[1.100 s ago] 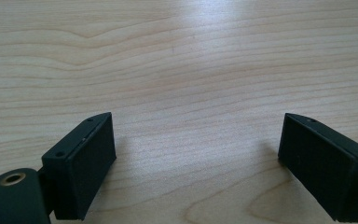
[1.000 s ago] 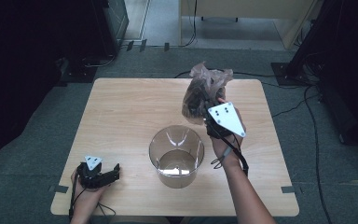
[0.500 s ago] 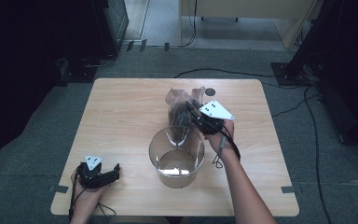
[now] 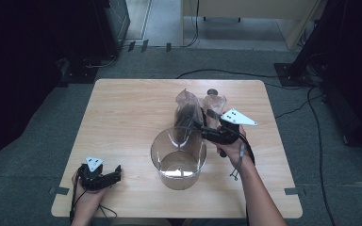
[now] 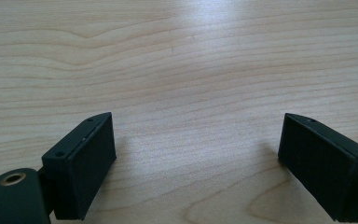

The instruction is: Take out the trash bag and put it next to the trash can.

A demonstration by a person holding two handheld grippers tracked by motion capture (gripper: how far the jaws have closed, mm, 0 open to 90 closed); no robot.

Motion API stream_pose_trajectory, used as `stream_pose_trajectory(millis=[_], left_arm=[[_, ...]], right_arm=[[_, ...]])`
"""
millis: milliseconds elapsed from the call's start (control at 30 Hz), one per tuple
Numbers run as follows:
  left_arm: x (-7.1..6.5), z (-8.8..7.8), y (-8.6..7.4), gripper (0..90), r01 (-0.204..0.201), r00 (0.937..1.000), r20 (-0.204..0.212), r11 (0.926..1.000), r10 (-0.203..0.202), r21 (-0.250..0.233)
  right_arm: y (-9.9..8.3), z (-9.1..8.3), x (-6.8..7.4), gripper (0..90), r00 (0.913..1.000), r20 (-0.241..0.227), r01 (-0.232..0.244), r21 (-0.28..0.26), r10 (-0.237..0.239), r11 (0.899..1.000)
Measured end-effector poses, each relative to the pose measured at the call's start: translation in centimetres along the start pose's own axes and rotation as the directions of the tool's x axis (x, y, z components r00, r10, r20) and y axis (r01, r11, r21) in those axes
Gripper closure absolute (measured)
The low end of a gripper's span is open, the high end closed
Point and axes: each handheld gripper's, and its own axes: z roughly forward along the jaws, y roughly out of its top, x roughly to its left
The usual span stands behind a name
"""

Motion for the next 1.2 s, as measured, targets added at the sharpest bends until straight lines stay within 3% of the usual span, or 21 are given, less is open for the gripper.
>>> stream_pose_trajectory(millis=[200, 333, 667, 967, 1200], left_arm=[[0.0, 0.0, 0.0, 10.7, -0.002, 1.0000, 0.000, 1.0000, 0.002, 0.001], [0.0, 0.0, 0.0, 10.7, -0.002, 1.0000, 0.000, 1.0000, 0.002, 0.002], [0.0, 0.0, 0.0, 10.7, -0.001, 1.0000, 0.000, 1.0000, 0.001, 0.000], [0.0, 0.0, 0.0, 10.7, -0.001, 1.0000, 0.001, 1.0000, 0.001, 0.000], [0.0, 0.1, 0.1, 10.7, -0.004, 1.0000, -0.001, 1.0000, 0.004, 0.003]], right_arm=[[-1.0, -1.3, -0.8, 15.1, 0.9994, -0.005, -0.033, 0.011, 0.033, 0.999], [-1.4, -2.0, -1.3, 14.0, 0.9986, -0.008, -0.052, 0.025, 0.052, 0.998], [-2.9, -3.5, -1.4, 11.7, 0.9986, -0.023, 0.051, 0.093, -0.049, 0.994], [-5.2, -4.1, -2.0, 11.6, 0.9969, 0.037, 0.063, 0.159, -0.069, 0.985], [-7.3, -4.4, -2.1, 11.7, 0.9881, 0.110, 0.076, 0.259, -0.108, 0.963]])
